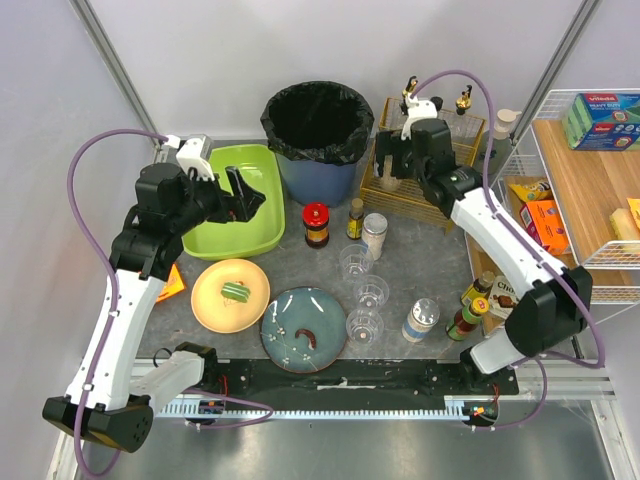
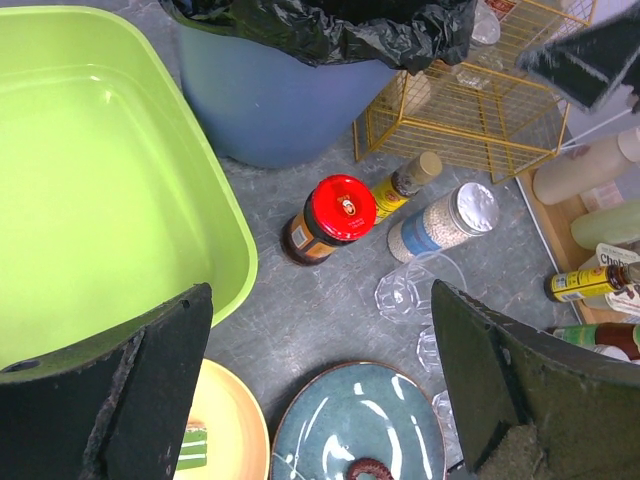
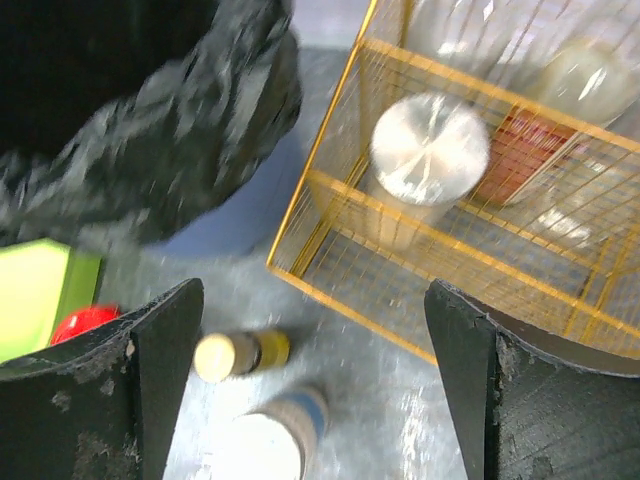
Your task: Clear the kitchen counter
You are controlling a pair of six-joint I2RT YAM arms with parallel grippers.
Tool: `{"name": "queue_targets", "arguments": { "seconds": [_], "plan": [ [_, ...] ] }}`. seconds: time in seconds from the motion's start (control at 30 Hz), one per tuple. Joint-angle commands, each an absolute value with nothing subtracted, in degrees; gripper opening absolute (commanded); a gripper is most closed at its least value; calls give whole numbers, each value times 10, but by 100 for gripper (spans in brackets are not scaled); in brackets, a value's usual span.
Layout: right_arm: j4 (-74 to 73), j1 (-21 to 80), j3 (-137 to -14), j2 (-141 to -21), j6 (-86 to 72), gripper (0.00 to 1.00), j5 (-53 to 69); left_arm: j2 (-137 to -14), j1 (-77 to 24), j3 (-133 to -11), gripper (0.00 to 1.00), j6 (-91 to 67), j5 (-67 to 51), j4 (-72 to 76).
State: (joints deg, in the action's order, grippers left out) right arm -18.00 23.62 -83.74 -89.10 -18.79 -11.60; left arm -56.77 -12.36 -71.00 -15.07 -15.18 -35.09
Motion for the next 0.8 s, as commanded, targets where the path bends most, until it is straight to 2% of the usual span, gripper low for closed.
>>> {"name": "queue_targets", "arguments": {
  "seconds": [0.0, 0.33, 0.63, 0.77],
  "plan": [
    [-246, 248, -777, -831, -161, 98, -15, -567, -124, -722, 95, -151, -179, -336],
    [-239, 341, -691, -824, -110, 98, -22, -581, -125, -708, 95, -174, -183, -287],
    [-236, 348, -658, -836, -132, 98, -122, -578, -124, -683, 94, -181, -138, -208],
    [-241, 348, -661, -852, -129, 98, -92, -573, -125, -666, 94, -202, -128, -167]
  ]
}}
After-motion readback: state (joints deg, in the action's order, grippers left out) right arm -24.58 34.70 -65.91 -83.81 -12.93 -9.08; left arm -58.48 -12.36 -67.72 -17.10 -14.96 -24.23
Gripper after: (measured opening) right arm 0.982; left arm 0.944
